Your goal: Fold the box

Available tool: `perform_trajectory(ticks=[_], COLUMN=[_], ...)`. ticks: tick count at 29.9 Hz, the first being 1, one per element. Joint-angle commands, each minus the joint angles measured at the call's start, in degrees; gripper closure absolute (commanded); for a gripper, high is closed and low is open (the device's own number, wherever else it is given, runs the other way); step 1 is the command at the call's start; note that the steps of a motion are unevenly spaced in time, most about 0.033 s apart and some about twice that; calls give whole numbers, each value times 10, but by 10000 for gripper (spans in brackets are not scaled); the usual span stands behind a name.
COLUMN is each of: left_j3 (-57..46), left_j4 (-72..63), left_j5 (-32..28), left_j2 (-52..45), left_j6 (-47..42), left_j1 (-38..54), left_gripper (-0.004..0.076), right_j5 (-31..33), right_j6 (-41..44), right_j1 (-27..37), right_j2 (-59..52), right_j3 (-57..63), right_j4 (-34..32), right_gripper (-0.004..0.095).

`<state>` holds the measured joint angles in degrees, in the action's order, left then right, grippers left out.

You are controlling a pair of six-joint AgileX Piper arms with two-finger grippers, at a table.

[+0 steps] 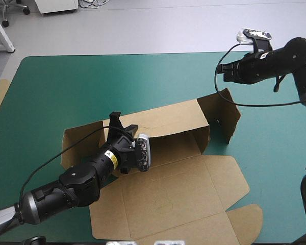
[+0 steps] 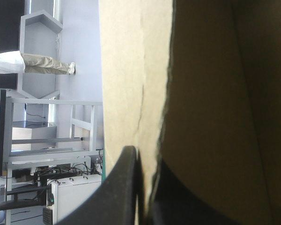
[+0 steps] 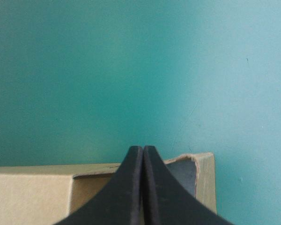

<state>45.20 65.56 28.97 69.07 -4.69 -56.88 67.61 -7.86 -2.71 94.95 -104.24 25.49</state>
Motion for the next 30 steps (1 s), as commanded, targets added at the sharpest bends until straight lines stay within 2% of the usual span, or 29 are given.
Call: perform_trajectory(ticks=[1, 6, 10, 17, 24, 30], left_j3=[0, 0, 0, 0, 0, 0], left_j4=[-61, -61, -61, -61, -61, -61], left_j5=[-27, -27, -27, -23, -22, -22], left_j2=[6, 6, 6, 6, 7, 7], left_j6=[-16, -16, -16, -17, -17, -17], left_j1=[-8, -8, -8, -8, -8, -8], left_gripper=[734, 734, 734, 734, 734, 734], right_j5=[-11, -12, -12, 24, 36, 36], right_j6=[-7, -23, -48, -82, -98, -98], right_j1=[5, 9, 37, 104, 107, 107], right_j2=[22, 67, 87, 96, 100, 101], right_j3=[-38, -38, -38, -34, -33, -2], right_j4=[20, 32, 83, 194, 223, 216], right_gripper=[927, 927, 927, 927, 927, 927])
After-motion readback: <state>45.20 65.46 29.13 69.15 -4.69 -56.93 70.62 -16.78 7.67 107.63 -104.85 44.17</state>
